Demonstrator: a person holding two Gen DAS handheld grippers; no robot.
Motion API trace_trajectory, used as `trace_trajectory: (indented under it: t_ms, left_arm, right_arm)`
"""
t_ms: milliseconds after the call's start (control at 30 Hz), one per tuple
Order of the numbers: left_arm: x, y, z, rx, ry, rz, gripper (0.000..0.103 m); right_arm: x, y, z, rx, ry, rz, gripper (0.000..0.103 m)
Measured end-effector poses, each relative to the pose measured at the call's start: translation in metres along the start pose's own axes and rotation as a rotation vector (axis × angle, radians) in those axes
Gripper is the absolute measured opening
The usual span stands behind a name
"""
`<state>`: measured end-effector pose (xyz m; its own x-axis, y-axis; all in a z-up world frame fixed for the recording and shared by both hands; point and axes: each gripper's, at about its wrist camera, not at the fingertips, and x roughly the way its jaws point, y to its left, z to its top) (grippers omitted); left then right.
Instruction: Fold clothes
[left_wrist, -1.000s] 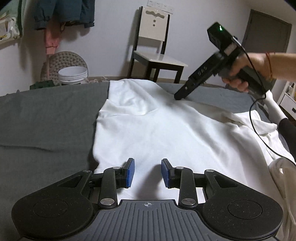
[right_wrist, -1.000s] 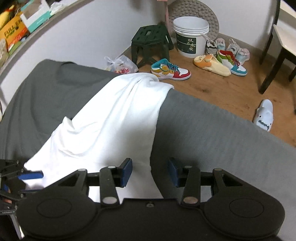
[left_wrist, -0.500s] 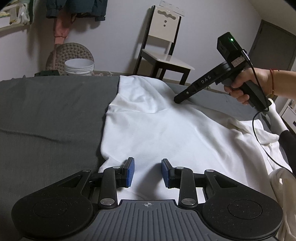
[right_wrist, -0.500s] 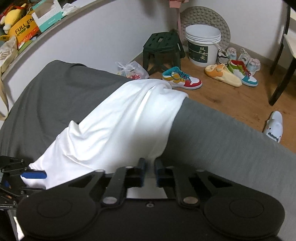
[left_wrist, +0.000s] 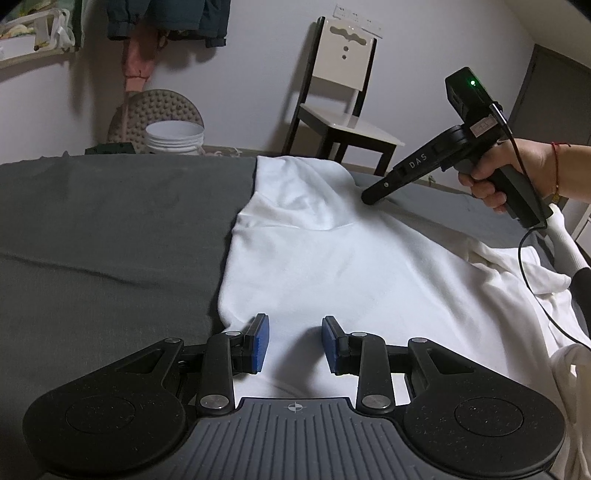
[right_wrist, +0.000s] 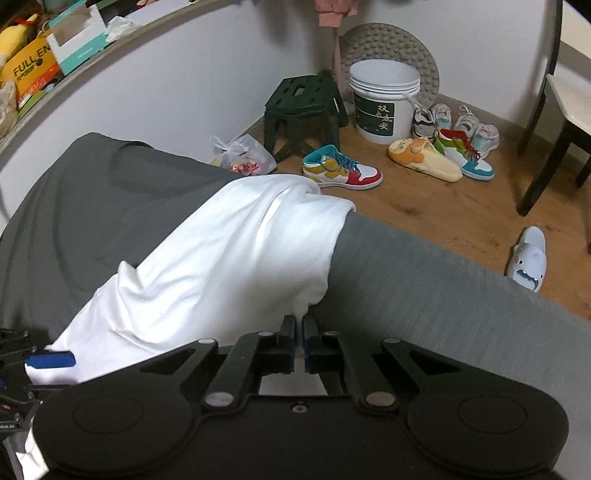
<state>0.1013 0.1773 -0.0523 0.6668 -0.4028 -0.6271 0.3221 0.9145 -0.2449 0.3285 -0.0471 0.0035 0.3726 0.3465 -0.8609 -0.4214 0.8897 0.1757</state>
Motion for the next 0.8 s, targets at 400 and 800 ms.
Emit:
trace_trajectory:
  t_ms: [400, 800]
  left_arm:
    - [0.001, 0.005, 0.0, -0.014, 0.0, -0.02, 0.032]
    - [0.004, -0.003, -0.001, 0.029, -0.006, 0.005, 0.033]
  right_arm:
    - [-0.025, -0.017, -0.002, 0.066, -0.033, -0.025, 0.027]
    - [-0.127, -0.043, -0.085, 0.002, -0.044, -0.059, 0.071]
